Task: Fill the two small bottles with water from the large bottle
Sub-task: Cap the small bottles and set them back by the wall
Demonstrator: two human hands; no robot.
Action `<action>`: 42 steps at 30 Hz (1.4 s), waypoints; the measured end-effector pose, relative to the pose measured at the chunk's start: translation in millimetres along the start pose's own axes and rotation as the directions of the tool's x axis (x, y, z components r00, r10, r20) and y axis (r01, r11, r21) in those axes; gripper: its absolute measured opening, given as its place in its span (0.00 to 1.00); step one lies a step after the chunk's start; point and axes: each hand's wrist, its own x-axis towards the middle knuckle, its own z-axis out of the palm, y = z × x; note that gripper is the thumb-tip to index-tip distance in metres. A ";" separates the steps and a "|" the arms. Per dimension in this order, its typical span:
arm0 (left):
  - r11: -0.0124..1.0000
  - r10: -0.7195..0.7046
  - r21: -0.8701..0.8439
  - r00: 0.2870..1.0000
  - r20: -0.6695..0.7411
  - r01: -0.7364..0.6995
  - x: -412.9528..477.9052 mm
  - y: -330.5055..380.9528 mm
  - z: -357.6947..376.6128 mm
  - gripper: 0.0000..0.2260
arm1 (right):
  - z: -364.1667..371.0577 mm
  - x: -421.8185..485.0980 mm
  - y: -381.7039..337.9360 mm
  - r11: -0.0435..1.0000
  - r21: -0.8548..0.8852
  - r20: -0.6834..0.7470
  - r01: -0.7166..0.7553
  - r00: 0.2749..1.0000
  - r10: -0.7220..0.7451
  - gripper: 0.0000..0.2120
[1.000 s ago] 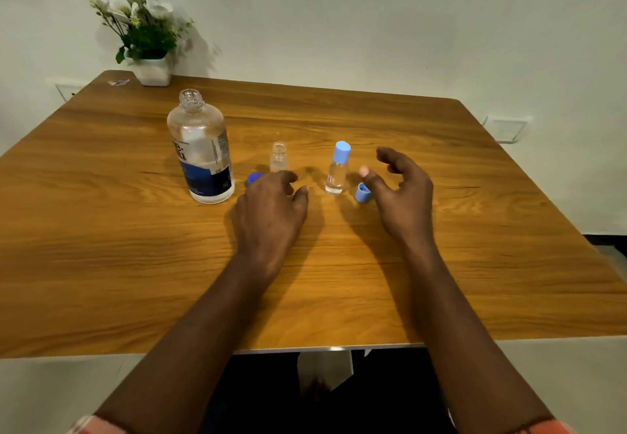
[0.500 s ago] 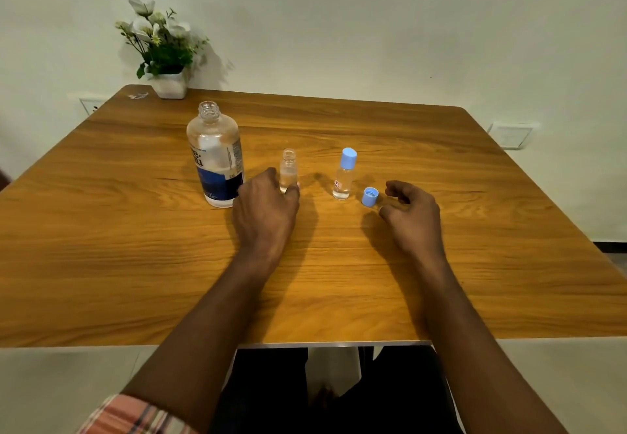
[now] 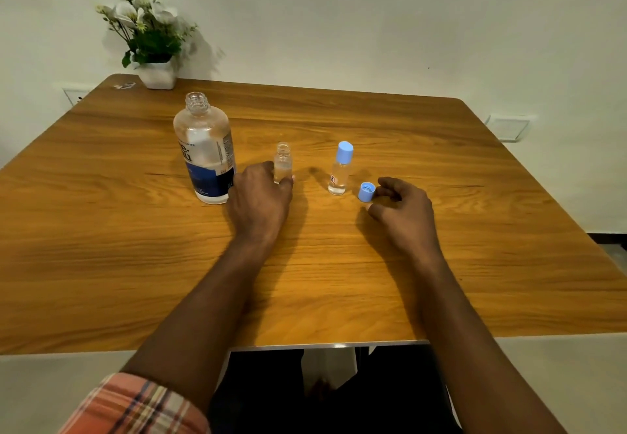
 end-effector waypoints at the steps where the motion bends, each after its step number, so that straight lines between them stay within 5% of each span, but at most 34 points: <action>1: 1.000 0.005 -0.010 1.000 0.004 -0.005 -0.5 0.1 -0.3 0.15 | -0.1 -0.2 -0.2 1.000 0.002 -0.001 0.002 1.000 -0.002 0.26; 18: 0.983 0.175 -0.078 0.968 0.179 -0.164 -57.5 4.4 -19.6 0.16 | 5.4 -1.7 -4.1 0.984 -0.160 -0.043 0.072 0.996 -0.080 0.14; 29: 0.957 0.286 -0.112 0.937 0.201 -0.268 -71.2 8.5 -13.7 0.14 | -5.5 -35.9 -1.9 0.985 0.127 -0.025 0.117 0.993 -0.115 0.08; 42: 0.945 0.328 -0.054 0.929 0.172 -0.323 -71.5 2.8 -11.2 0.15 | -35.0 -39.7 -21.1 0.911 0.268 0.114 0.313 0.929 -0.352 0.20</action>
